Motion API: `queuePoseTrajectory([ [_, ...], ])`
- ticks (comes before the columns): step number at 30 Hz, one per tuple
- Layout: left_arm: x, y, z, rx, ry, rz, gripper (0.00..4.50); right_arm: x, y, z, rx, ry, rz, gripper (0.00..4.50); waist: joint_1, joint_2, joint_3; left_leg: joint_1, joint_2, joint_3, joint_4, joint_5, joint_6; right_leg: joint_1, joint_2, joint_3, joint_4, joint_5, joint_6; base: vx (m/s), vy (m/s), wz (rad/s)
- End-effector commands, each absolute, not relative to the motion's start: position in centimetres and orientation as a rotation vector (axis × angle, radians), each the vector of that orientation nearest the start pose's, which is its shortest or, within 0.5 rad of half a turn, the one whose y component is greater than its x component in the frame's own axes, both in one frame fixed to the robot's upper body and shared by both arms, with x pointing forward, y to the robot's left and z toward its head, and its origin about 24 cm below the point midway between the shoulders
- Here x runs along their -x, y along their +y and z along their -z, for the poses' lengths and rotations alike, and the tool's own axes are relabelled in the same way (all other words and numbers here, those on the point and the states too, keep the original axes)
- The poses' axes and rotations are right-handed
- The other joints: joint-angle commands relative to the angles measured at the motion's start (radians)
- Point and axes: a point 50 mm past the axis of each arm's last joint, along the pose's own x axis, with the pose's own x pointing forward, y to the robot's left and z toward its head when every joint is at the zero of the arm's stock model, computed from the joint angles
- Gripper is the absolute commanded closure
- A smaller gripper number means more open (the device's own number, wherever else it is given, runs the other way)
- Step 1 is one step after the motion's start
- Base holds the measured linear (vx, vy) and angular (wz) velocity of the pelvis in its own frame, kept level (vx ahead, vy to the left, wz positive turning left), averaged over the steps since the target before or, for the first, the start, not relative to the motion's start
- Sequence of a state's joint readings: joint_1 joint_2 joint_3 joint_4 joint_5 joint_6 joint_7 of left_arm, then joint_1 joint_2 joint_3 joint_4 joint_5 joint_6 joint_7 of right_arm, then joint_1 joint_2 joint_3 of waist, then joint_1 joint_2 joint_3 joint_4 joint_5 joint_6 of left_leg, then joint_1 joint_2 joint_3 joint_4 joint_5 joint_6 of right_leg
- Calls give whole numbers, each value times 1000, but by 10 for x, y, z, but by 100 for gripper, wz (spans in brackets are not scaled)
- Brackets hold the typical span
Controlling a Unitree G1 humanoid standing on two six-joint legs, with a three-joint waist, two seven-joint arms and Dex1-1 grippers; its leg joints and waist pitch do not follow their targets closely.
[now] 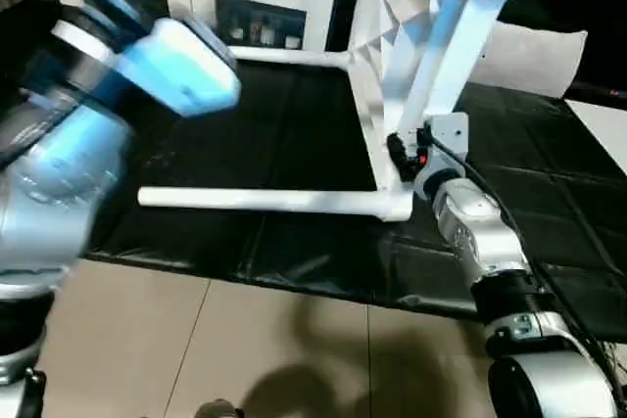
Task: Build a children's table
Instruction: Flip table
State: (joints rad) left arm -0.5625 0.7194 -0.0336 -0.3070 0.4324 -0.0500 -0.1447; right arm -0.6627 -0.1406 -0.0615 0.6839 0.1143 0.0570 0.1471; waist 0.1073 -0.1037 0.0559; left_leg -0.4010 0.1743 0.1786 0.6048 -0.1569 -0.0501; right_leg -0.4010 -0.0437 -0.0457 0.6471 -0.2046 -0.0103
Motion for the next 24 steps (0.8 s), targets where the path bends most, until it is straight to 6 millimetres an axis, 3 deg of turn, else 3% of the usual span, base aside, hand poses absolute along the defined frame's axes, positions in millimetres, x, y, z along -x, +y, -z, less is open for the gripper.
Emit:
queuePoseTrajectory([
  [1, -284, 183, -280, -1260, -799, 19, 0, -372, -149, -86, 34, 60, -186, 231, 3, 29, -62, 38, 54, -29, -73, -328, -99, 19, -95, 46, -80, -243, -114, 0, 0, 0],
  [4, -294, 192, -280, -1307, -730, 17, 0, -373, -150, -85, 60, 51, -179, 249, 6, 34, -64, 39, 54, -31, -75, -328, -100, 19, -96, 46, -77, -219, -124, 0, 0, 0],
  [5, -298, 195, -282, -1332, -712, 16, 0, -373, -150, -85, 73, 47, -179, 253, 9, 40, -65, 40, 55, -31, -75, -325, -102, 19, -97, 46, -76, -200, -131, 0, 0, 0],
  [7, -301, 198, -282, -1348, -695, 13, 0, -373, -150, -86, 82, 44, -180, 257, 9, 37, -65, 40, 54, -31, -76, -325, -101, 20, -95, 45, -74, -183, -136, 0, 0, 0],
  [8, -307, 202, -284, -1370, -664, -1, 0, -373, -149, -86, 93, 37, -181, 258, 11, 41, -65, 41, 55, -32, -76, -327, -103, 20, -98, 45, -73, -183, -139, 0, 0, 0],
  [14, -323, 205, -292, -1394, -645, -4, 0, -374, -148, -89, 138, 15, -184, 259, 13, 43, -65, 40, 56, -34, -77, -326, -104, 23, -102, 47, -74, -186, -145, 0, 0, 0],
  [15, -324, 205, -292, -1393, -646, -3, 36, -374, -148, -89, 139, 15, -184, 259, 13, 43, -65, 40, 56, -33, -76, -321, -104, 23, -102, 47, -73, -174, -149, 0, 0, 0],
  [17, -325, 200, -294, -1375, -666, 16, 36, -374, -149, -90, 162, 15, -178, 259, 13, 43, -65, 40, 57, -32, -76, -317, -104, 23, -102, 47, -73, -165, -153, 0, 0, 0],
  [24, -330, 190, -295, -1342, -692, 70, 112, -377, -167, -99, 300, 28, -111, 259, 17, 39, -63, 38, 55, -28, -73, -292, -91, 28, -105, 48, -74, -180, -154, 0, 0, 0],
])
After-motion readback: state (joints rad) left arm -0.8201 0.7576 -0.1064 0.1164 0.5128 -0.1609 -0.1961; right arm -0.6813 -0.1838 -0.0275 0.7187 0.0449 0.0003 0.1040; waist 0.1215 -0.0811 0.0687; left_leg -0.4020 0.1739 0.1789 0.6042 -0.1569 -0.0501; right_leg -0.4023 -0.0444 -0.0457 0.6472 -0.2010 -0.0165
